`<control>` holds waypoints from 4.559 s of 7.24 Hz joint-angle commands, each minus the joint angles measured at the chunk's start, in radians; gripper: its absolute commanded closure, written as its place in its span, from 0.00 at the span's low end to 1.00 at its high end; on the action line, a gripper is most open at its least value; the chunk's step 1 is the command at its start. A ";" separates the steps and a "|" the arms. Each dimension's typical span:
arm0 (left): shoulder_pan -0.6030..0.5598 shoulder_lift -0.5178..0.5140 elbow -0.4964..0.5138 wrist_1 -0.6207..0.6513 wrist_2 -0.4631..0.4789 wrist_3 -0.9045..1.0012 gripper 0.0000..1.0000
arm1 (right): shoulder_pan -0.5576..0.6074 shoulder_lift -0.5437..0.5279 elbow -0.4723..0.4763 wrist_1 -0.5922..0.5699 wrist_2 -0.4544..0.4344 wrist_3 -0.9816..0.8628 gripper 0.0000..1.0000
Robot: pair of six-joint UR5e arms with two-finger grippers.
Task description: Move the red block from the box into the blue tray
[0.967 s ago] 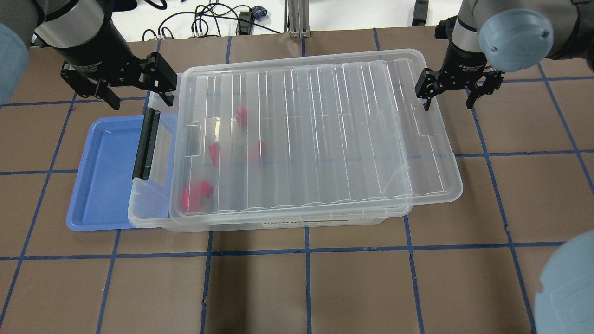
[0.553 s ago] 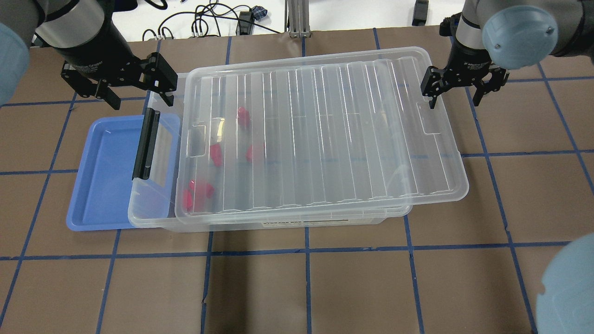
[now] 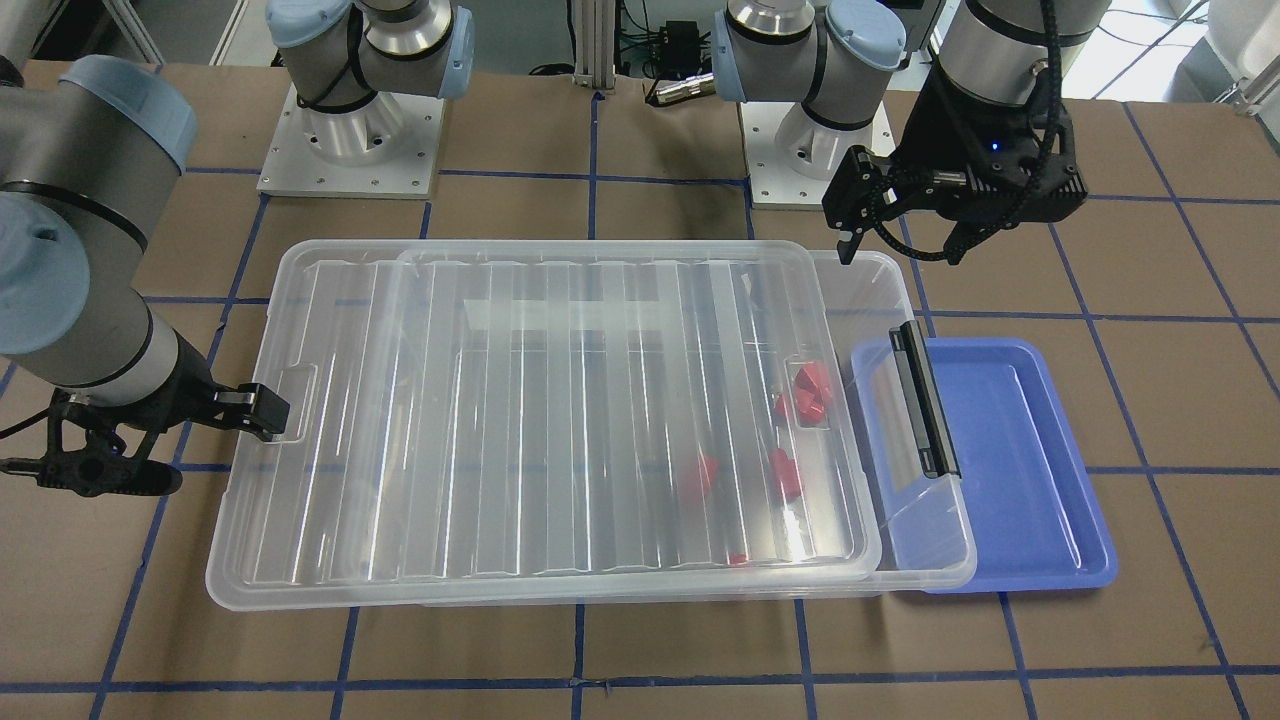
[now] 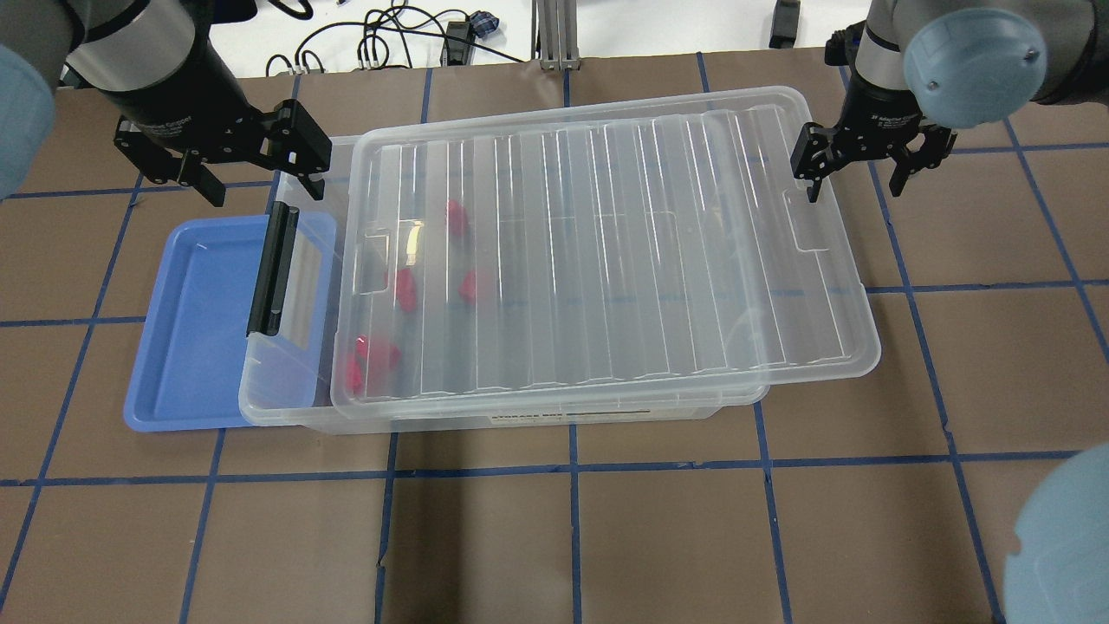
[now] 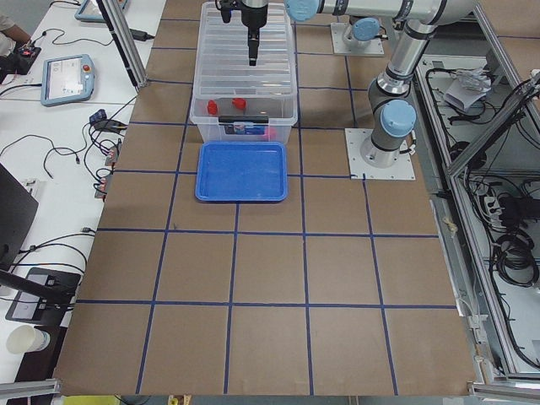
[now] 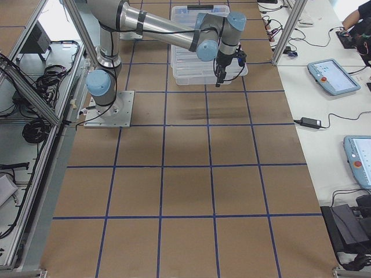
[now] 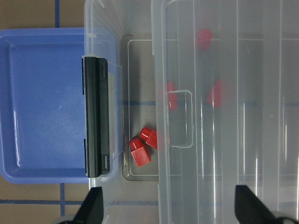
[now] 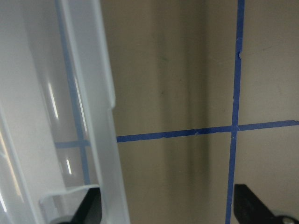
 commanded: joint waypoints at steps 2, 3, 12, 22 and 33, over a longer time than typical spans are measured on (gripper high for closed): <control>0.000 0.002 -0.005 0.000 0.000 -0.002 0.00 | -0.044 -0.003 0.000 0.008 -0.004 -0.023 0.00; 0.000 -0.001 -0.004 0.000 0.000 -0.002 0.00 | -0.050 -0.003 0.000 0.007 -0.007 -0.060 0.00; -0.002 0.002 -0.010 0.000 0.000 -0.002 0.00 | -0.176 -0.003 0.000 -0.002 -0.059 -0.262 0.00; -0.011 -0.077 -0.048 0.112 -0.001 -0.006 0.00 | -0.149 -0.112 -0.145 0.166 -0.047 -0.259 0.00; -0.029 -0.381 -0.280 0.582 -0.003 -0.130 0.00 | -0.145 -0.111 -0.135 0.191 0.016 -0.249 0.00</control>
